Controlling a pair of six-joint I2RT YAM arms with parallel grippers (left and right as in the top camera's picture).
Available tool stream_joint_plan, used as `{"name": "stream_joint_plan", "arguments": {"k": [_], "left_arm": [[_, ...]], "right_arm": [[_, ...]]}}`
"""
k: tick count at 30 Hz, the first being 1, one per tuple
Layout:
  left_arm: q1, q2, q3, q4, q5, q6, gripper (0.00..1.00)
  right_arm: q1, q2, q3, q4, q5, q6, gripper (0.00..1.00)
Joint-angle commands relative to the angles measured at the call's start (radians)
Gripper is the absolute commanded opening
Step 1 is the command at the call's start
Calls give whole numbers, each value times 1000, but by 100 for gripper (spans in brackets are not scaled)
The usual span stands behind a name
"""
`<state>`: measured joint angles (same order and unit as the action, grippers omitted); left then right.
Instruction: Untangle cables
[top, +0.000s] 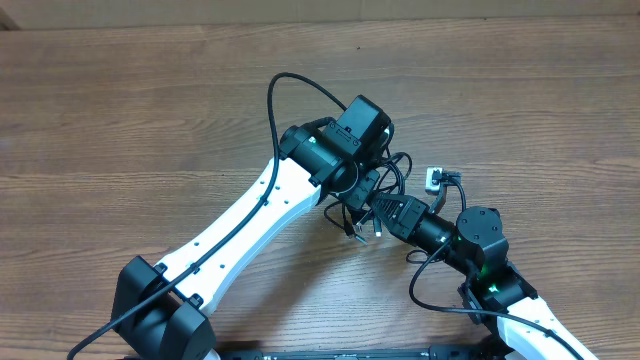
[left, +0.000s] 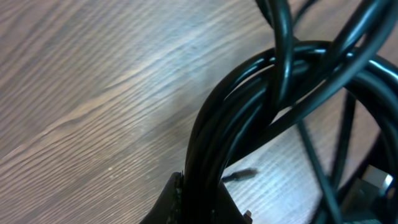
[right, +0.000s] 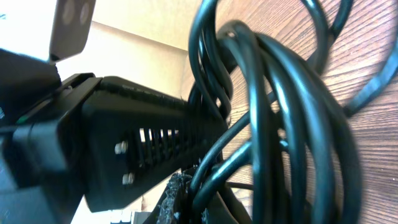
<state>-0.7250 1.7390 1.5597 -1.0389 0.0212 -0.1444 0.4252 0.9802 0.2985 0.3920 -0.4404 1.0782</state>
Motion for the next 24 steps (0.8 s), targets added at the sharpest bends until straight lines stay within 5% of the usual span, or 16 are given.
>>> {"name": "stream_joint_plan", "arguments": {"k": [1,7,19,24], "left_arm": [[-3,-9,12,-11,132,98,4],[-3,-9,12,-11,164,110,4],[-3,-9,12,-84,559,418,5],[4,-9,12,-78,593,437,4]], "right_arm": [[-17,-3,24,5,95,42,4],[-17,-2,24,-65,233,60,4],[-17,102,24,-56,336,59,5],[-17,124,24,-57,335,58,8]]}}
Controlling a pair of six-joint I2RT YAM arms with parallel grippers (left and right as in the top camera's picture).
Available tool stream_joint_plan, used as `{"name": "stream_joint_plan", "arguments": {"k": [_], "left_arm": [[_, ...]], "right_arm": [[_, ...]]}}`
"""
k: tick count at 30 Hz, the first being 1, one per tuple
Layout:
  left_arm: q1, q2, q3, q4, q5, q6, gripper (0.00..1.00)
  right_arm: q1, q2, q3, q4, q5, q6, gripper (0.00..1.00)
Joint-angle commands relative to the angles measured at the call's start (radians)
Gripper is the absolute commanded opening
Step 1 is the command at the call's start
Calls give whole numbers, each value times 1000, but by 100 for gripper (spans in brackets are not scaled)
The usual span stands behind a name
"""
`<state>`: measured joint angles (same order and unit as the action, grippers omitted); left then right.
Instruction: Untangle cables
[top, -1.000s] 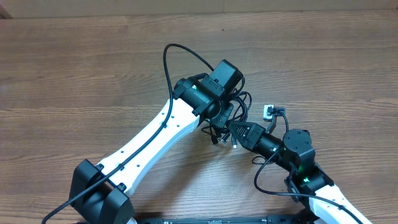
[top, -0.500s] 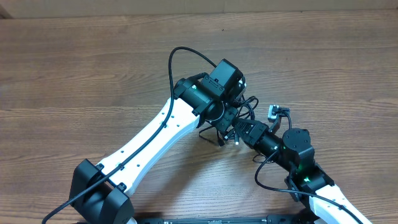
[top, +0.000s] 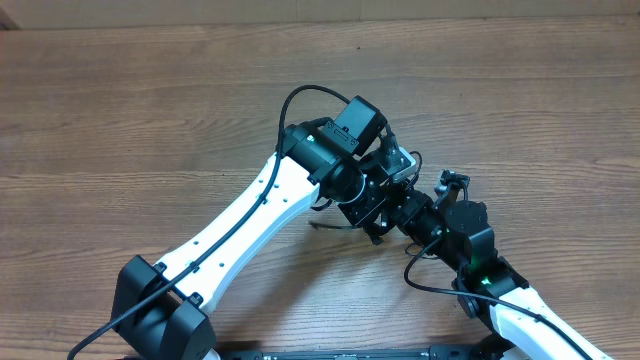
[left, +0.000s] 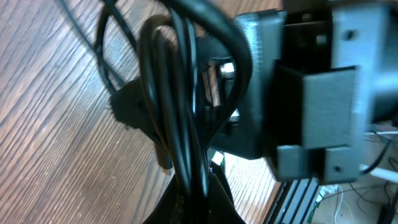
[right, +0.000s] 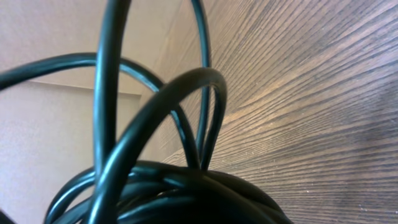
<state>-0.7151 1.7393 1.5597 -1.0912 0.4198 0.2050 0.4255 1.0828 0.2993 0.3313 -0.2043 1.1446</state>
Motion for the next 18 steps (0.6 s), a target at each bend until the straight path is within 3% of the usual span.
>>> {"name": "stream_joint_plan", "arguments": {"k": [1,6,13,18], "left_arm": [[1,-10,12,-26,191,88,4],[67,-10,12,-26,168,87,5],[225,-10,12,-6,210,72,4],[291,-10,12,-6,232,72,4]], "right_arm": [[-17,21,23,4,98,-8,11],[-17,4,23,5,65,-16,27],[-17,-57,23,10,-4,-23,62],[-17,-161,23,27,-60,-23,73]]}}
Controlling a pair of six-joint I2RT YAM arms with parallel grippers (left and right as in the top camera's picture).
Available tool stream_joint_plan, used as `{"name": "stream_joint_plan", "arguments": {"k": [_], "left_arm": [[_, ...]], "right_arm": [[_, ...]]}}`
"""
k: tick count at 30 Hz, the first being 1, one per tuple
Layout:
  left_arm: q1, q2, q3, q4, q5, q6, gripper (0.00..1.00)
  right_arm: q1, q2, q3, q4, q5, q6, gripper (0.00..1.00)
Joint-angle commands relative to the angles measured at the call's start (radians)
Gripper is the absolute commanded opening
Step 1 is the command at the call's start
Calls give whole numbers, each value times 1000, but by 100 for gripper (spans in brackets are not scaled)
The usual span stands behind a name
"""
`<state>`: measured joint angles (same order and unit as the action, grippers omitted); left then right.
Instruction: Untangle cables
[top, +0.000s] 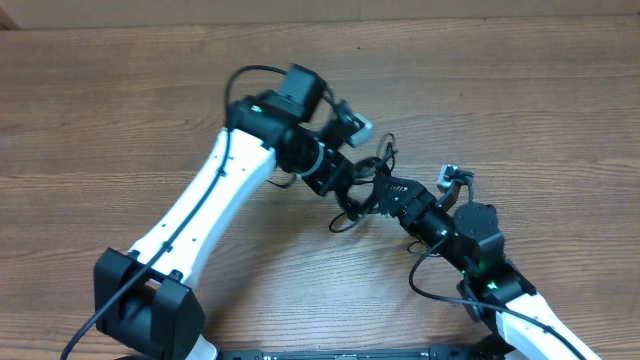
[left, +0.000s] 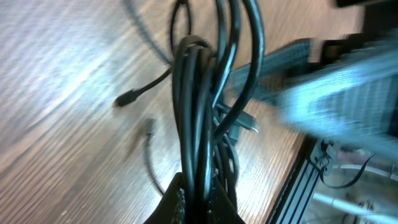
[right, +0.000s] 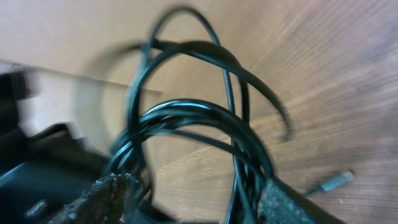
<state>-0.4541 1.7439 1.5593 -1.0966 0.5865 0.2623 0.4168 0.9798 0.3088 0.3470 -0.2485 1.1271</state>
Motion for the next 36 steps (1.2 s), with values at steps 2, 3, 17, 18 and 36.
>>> {"name": "stream_joint_plan", "arguments": {"k": [2,3,17,18,36], "left_arm": [[43,-14,12,-3,65,17,4],[47,-14,12,-4,65,26,4],[48,-14,12,-137,189,302,4],[48,-14,12,-151,229,339,4],[43,-14,12,-289,409,412,4]], "right_arm": [[-9,-112,14,5,-23,-12,75],[-9,-140,14,-2,-23,-31,76],[-9,-259,14,-240,155,-682,94],[-9,-259,14,-250,177,-707,95],[-8,-259,14,-227,214,-811,94]]}}
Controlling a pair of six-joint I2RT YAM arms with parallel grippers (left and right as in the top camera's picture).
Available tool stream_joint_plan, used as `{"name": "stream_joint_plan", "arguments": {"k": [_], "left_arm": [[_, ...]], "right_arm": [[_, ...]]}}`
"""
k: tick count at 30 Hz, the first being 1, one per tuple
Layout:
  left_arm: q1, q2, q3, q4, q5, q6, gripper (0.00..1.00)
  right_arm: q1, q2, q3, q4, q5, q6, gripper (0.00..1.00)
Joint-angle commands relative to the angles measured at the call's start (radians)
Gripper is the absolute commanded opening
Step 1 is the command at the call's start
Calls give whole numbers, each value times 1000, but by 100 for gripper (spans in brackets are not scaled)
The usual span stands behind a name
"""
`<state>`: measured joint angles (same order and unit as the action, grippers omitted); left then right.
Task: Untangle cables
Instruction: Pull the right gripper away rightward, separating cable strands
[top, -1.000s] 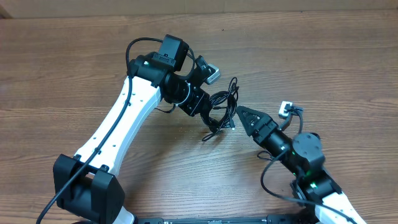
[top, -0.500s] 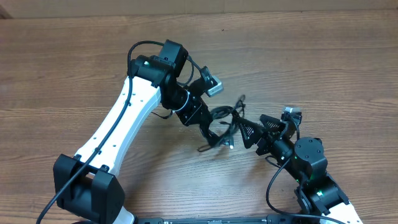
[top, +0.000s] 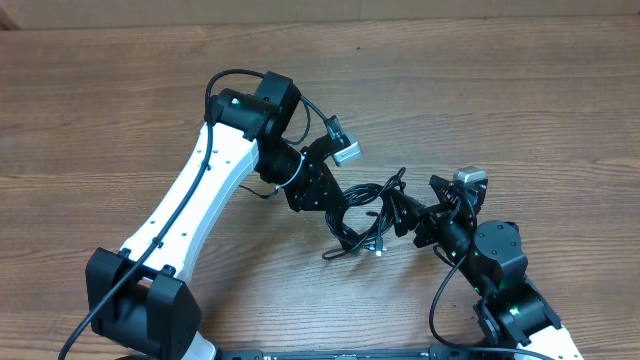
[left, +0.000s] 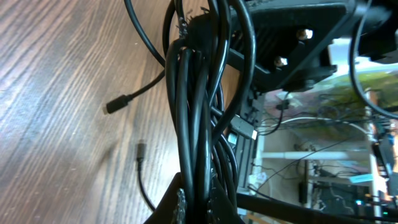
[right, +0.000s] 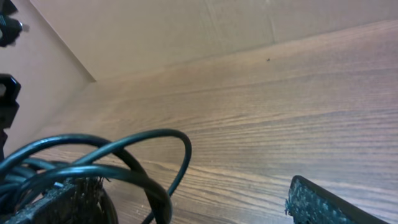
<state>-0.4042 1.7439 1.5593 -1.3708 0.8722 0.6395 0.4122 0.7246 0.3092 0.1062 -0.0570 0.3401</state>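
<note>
A tangled bundle of black cables (top: 362, 212) hangs between my two arms at mid-table, with loose plug ends (top: 378, 247) trailing on the wood. My left gripper (top: 338, 203) is shut on several strands of the bundle (left: 193, 112), which run up out of its jaws (left: 200, 198). My right gripper (top: 403, 217) faces the bundle from the right and stands wide open (right: 193, 208). A few cable loops (right: 124, 155) lie against its left finger (right: 68, 200); its right finger (right: 329, 205) is bare.
The brown wooden table (top: 520, 100) stretches around the arms. A thin cable end with a small plug (left: 115, 104) lies on the wood left of the bundle. Beyond the table edge, equipment and wires show in the left wrist view.
My right gripper has opened wider and drawn back down and right; the cables now sit only at its left finger. My left gripper, still shut on the bundle, has shifted slightly down and left.
Both grippers were pressed close together at the bundle at mid-table, the left shut on it. Then the left arm stood further up and left with the bundle stretched towards the right gripper. Now the right gripper is wide open beside the bundle.
</note>
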Motion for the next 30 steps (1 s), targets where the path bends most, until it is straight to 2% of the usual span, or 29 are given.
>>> {"name": "stream_joint_plan", "arguments": {"k": [1,10,17,21,22,23,27,30], "left_arm": [[-10,-14,12,-20,126,34,4],[-57,-14,12,-59,143,34,4],[-69,-14,12,-58,179,34,4],[-69,-14,12,-55,193,35,4],[-69,-14,12,-53,196,35,4],[-69,-14,12,-48,199,35,4],[-69,-14,12,-35,204,35,4],[-69,-14,12,-35,247,59,4]], "right_arm": [[-4,-4,13,19,23,-24,94],[-4,18,13,100,19,-39,93],[-4,104,13,138,-27,-39,85],[-4,156,13,226,-109,-39,83],[-4,166,13,249,-140,-38,75],[-4,178,13,275,-175,-38,59],[-4,229,13,329,-240,-29,36],[-4,261,13,334,-244,-27,23]]}}
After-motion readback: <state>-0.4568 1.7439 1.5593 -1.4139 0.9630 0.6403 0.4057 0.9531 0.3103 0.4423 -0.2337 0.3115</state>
